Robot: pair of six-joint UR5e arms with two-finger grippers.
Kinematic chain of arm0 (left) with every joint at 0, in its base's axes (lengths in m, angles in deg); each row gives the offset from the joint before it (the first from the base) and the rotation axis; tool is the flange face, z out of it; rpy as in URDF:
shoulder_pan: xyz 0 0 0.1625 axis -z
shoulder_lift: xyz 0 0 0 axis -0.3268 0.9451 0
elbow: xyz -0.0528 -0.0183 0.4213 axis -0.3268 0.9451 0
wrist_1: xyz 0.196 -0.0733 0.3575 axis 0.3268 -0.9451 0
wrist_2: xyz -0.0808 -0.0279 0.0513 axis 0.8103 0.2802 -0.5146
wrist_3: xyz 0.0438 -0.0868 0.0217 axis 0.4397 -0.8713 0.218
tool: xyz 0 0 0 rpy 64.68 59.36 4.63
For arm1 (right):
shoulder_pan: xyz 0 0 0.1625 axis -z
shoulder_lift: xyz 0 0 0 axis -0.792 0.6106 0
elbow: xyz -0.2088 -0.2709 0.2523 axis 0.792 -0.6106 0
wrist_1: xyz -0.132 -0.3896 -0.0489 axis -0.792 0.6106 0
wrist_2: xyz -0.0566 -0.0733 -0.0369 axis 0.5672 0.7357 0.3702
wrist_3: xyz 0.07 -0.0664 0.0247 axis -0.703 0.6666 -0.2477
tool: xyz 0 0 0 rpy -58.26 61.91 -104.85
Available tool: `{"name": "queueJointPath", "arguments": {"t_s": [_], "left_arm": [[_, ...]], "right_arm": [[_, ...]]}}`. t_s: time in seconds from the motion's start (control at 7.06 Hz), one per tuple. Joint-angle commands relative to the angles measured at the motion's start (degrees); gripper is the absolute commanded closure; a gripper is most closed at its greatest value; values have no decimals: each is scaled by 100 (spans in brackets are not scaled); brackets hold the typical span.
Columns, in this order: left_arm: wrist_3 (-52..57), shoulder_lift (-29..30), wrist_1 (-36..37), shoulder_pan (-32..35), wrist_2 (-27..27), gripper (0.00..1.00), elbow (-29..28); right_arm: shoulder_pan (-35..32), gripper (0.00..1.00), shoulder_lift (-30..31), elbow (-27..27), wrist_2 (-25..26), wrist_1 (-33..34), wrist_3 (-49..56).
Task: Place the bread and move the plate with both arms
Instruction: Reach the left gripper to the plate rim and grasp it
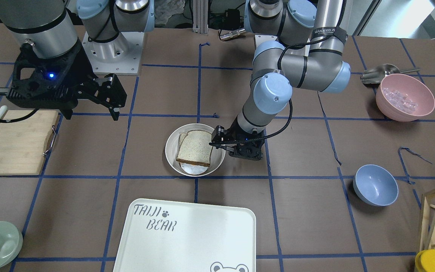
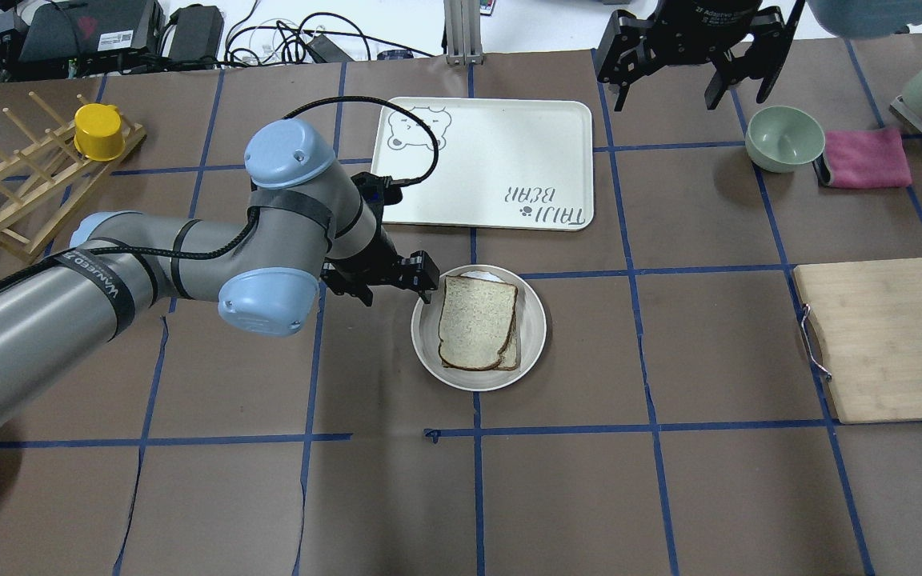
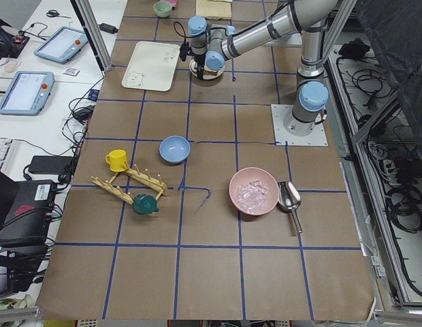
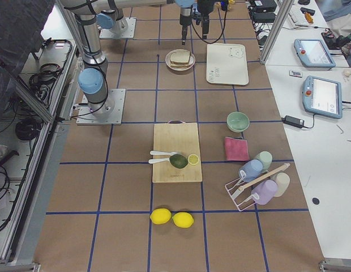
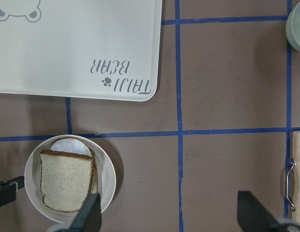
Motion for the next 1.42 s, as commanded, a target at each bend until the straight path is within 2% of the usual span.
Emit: {"name": "queueJointPath", "arguments": {"t_s": [0.0,0.85,0.99,1.13,1.27], "left_arm": [[130,155,56,6,-22,39,-6],[121,507,47,102,13,39,56],[78,508,47,146,13,44,56],[34,525,56,155,13,62,56],[16,534,47,155,22,97,56]], "right_arm": [[-15,0,133,123,-11,14,238],[-7,0,142,150,-3,23,424],[2,0,142,150,-3,23,433],[2,0,142,150,-3,23,433],[2,0,133,150,-11,31,433]]}}
